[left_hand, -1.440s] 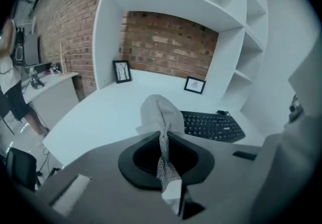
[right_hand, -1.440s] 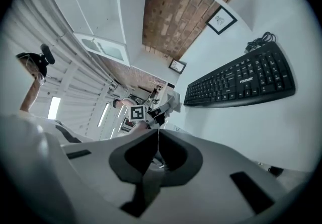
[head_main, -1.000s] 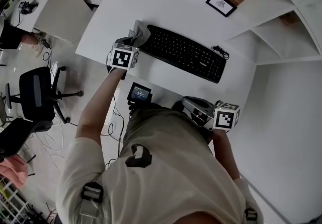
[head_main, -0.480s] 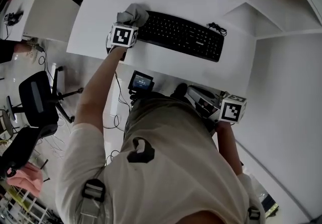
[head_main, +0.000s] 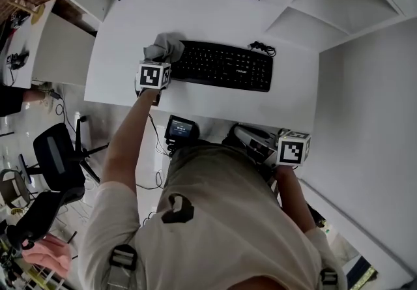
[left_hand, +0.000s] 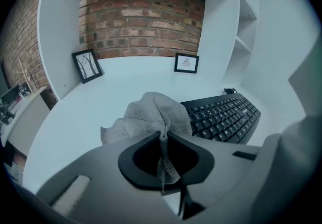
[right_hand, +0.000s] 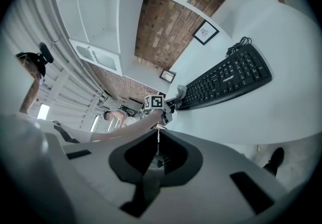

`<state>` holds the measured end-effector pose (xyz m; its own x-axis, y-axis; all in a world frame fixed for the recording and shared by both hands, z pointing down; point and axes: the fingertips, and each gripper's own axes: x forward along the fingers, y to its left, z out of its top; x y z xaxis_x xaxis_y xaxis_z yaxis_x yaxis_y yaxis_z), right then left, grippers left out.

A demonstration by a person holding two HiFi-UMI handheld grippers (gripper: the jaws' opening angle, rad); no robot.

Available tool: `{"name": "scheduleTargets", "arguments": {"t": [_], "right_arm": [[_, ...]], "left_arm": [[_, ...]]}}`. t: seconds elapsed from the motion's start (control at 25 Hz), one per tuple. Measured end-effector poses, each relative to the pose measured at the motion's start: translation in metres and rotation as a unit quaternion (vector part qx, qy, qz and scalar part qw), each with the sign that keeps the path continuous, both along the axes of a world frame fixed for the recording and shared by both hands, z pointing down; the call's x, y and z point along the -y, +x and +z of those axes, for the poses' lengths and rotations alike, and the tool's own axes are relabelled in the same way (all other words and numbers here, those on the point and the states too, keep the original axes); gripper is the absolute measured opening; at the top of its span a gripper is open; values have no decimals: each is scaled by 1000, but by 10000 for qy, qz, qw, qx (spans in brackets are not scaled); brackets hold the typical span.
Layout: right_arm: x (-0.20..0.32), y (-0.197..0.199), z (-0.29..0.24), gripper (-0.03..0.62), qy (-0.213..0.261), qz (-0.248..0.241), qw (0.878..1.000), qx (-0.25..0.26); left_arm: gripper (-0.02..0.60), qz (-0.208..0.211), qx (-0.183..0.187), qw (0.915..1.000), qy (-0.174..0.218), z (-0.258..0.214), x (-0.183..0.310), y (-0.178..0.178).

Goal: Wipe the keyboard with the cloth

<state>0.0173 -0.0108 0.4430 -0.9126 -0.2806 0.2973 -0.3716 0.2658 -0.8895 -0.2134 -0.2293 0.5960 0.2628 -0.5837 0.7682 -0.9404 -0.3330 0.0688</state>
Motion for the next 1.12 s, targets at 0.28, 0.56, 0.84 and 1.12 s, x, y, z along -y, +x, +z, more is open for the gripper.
{"name": "scheduleTargets", "arguments": {"t": [0.28,0.56,0.84,1.12], "right_arm": [[6,10,-1,6,-13,129,9999,24],[8,6,1,6,42,4,10000,75],[8,4,-2,6,67,42,9998,154],[7,16,0,6,36,111,9994,335]], "left_arm": [[23,-173,-63,9998,124,-1,1,6],[23,14,-71,10000,-20,1,0,22],[23,555,79,9982,-221,0,-3,58],[23,1171,367,9921,-246,6,-12,109]]}}
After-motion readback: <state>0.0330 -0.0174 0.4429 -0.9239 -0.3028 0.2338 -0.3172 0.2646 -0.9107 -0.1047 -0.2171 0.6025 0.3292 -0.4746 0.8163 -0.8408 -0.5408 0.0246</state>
